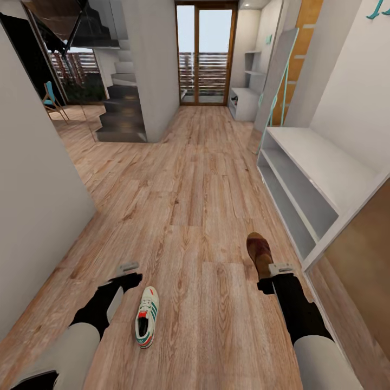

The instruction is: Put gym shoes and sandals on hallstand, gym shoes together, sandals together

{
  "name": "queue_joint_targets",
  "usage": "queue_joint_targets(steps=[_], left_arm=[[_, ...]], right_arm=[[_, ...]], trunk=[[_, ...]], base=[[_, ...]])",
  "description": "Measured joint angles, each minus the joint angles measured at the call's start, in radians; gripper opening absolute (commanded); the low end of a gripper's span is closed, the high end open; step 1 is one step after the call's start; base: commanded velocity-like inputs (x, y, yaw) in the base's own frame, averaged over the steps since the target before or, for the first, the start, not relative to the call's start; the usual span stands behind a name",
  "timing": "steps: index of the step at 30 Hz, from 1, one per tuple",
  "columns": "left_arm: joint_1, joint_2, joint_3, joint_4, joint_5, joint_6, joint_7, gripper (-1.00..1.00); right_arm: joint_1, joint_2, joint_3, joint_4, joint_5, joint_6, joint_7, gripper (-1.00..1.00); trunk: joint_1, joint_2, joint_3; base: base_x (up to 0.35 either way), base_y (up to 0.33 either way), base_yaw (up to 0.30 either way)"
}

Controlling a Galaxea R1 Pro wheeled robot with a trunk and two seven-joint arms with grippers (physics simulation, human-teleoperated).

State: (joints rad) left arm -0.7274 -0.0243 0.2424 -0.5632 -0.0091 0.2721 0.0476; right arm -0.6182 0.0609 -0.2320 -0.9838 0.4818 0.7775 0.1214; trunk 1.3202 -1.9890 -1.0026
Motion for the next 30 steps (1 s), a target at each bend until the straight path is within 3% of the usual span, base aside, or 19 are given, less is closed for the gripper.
queue_joint_targets(steps=[4, 9, 13, 22, 30], left_arm=[[0.026, 0.000, 0.000, 0.000, -0.002, -0.071, -0.001, 1.00], [0.071, 0.000, 0.000, 0.001, -0.001, -0.207, -0.001, 1.00], [0.088, 0.000, 0.000, 0.003, 0.001, -0.260, -0.002, 1.00], [0.097, -0.001, 0.000, 0.024, 0.000, -0.270, -0.002, 1.00], [0.097, -0.001, 0.000, 0.029, 0.000, -0.271, -0.002, 1.00]], right_arm=[[0.000, 0.000, 0.000, -0.001, 0.000, 0.000, 0.001, -1.00], [0.000, 0.001, 0.000, 0.000, -0.001, 0.000, 0.003, -1.00], [0.000, 0.005, 0.001, -0.001, -0.002, 0.000, 0.003, -1.00], [0.000, 0.008, 0.037, -0.001, -0.002, -0.001, 0.003, -1.00], [0.000, 0.007, 0.040, -0.001, -0.001, -0.001, 0.003, -1.00]], trunk=[[0.000, 0.000, 0.000], [0.000, 0.000, 0.000], [0.000, 0.000, 0.000], [0.000, 0.000, 0.000], [0.000, 0.000, 0.000]], base=[[0.000, 0.000, 0.000], [0.000, 0.000, 0.000], [0.000, 0.000, 0.000], [0.000, 0.000, 0.000], [0.000, 0.000, 0.000]])
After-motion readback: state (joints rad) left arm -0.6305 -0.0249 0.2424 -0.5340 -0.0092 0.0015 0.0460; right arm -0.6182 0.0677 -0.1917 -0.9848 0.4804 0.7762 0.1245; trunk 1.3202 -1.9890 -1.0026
